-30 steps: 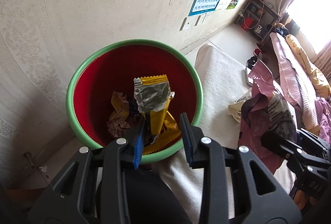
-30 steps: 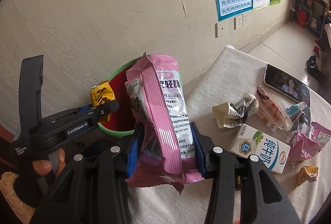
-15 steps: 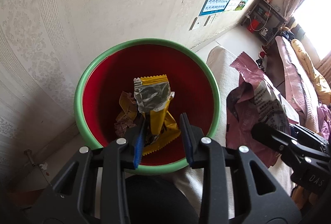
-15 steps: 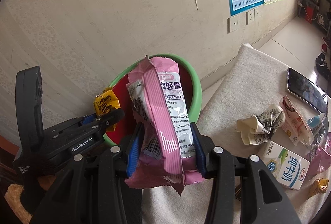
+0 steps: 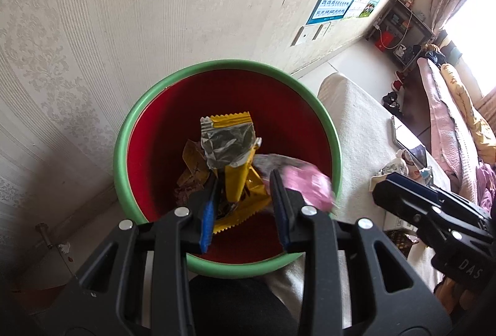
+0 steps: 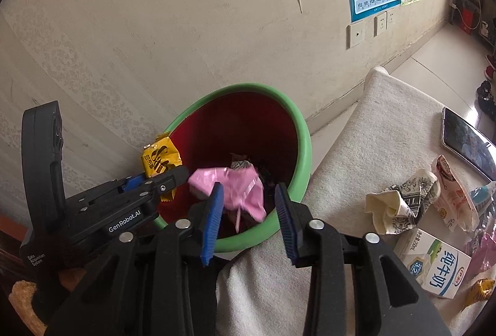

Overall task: Collect trash
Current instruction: 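Open the right tool to drop the pink bag while the left drops the gold wrapper, then grasp the brown chocolate wrapper with the left tool while the right grasps the milk carton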

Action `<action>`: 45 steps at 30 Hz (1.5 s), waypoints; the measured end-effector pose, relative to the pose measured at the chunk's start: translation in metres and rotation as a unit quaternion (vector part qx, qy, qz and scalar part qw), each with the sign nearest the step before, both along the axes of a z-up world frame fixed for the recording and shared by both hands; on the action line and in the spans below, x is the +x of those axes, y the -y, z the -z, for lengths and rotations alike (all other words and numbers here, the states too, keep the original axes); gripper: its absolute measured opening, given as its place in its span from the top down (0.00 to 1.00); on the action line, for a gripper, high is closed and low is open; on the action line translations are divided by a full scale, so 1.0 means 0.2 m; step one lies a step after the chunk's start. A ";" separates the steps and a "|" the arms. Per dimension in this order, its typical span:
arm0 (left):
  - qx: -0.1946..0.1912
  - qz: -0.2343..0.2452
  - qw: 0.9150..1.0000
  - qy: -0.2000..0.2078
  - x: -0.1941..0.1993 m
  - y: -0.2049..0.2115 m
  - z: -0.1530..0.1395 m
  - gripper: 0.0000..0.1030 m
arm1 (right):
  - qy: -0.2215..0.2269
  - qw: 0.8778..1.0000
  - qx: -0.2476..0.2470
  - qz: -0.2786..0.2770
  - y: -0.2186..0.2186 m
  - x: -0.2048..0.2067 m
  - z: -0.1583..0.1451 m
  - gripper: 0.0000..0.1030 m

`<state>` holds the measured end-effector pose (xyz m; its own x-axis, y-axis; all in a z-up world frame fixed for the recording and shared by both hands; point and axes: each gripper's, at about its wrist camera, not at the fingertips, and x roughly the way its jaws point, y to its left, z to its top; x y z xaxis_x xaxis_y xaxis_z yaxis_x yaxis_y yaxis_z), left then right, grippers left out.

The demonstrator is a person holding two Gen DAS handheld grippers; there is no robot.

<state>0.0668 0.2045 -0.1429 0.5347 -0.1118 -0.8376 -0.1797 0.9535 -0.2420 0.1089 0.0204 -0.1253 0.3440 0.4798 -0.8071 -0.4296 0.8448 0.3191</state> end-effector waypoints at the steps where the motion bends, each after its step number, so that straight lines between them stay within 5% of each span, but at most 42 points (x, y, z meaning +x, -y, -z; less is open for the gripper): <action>1: 0.000 0.000 1.000 0.000 0.00 0.00 0.00 0.70 | 0.001 1.000 0.002 -0.001 0.00 0.00 0.00 0.71; 5: -0.001 0.010 1.000 -0.012 0.02 0.00 0.02 0.64 | 0.008 1.000 0.017 0.004 0.04 -0.02 -0.02 0.68; 7: 0.002 0.012 1.000 -0.018 0.03 0.01 0.03 0.26 | 0.005 1.000 0.025 0.017 0.09 -0.03 -0.03 0.54; 14: 0.006 0.002 1.000 -0.014 -0.01 0.02 0.03 0.25 | 0.030 0.998 -0.013 0.048 0.42 -0.12 -0.06 0.49; 19: 0.003 0.008 1.000 -0.007 -0.06 0.08 0.00 0.25 | 0.043 0.991 -0.118 0.051 0.71 -0.10 -0.01 0.41; 29: -0.028 0.062 0.997 -0.028 -0.15 0.38 0.04 0.25 | 0.002 0.968 -0.235 -0.086 0.83 -0.04 0.25 0.30; 31: -0.030 0.074 0.996 -0.034 -0.17 0.43 0.06 0.25 | -0.007 0.969 -0.228 -0.093 0.82 0.00 0.29 0.23; 37: -0.030 0.107 0.993 -0.047 -0.21 0.55 0.09 0.25 | -0.038 0.969 -0.223 -0.103 0.80 -0.02 0.37 0.24; 42: -0.031 0.126 0.990 -0.050 -0.22 0.61 0.10 0.25 | -0.043 0.980 -0.190 -0.049 0.90 -0.09 0.35 0.44; 45: -0.035 0.134 0.989 -0.052 -0.22 0.64 0.11 0.25 | -0.062 0.985 -0.160 0.009 0.98 -0.17 0.34 0.44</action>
